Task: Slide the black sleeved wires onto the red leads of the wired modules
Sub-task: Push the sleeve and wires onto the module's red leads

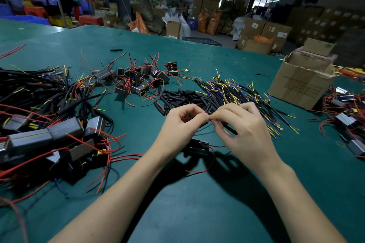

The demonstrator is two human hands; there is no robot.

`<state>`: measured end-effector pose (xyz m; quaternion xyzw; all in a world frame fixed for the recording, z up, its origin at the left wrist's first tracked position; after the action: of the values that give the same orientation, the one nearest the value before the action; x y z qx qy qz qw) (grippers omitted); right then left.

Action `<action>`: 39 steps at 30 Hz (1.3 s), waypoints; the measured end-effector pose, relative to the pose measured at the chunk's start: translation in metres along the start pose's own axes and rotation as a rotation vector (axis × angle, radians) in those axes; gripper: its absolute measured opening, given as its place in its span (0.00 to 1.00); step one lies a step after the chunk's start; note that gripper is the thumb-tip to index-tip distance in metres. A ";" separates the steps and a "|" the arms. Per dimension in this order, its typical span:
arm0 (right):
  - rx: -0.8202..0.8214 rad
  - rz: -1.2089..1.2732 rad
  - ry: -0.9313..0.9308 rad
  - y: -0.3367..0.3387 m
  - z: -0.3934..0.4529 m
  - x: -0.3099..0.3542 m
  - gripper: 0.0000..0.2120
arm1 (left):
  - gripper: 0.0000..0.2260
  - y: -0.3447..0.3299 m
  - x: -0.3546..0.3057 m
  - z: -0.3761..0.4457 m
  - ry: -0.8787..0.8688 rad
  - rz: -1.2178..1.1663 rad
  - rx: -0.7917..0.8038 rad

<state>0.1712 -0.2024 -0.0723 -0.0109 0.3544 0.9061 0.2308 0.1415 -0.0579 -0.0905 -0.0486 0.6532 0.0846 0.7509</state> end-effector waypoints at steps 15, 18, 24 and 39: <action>-0.033 0.518 -0.460 -0.008 -0.003 -0.012 0.08 | 0.04 0.003 0.002 -0.002 -0.458 0.662 -0.166; -0.032 0.478 -0.456 -0.008 -0.003 -0.012 0.07 | 0.02 0.002 0.003 -0.002 -0.504 0.729 -0.202; 0.059 0.163 -0.246 -0.007 -0.003 -0.005 0.03 | 0.03 0.001 0.004 0.000 -0.411 0.680 -0.178; -0.069 0.432 -0.410 -0.018 -0.010 -0.009 0.06 | 0.03 0.004 0.000 -0.005 -0.356 0.843 -0.196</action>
<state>0.1855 -0.2014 -0.0894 0.2399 0.2637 0.9290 0.0991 0.1363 -0.0551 -0.0907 0.1656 0.4660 0.4506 0.7432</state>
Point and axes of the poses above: each hand's wrist, its own z-axis towards the middle knuckle, its own y-axis out of the back of the hand, x = y × z, the point moved 2 cm from there along z, towards the middle knuckle, and after that the axes turned 11 degrees about y, right-handed, at the moved point
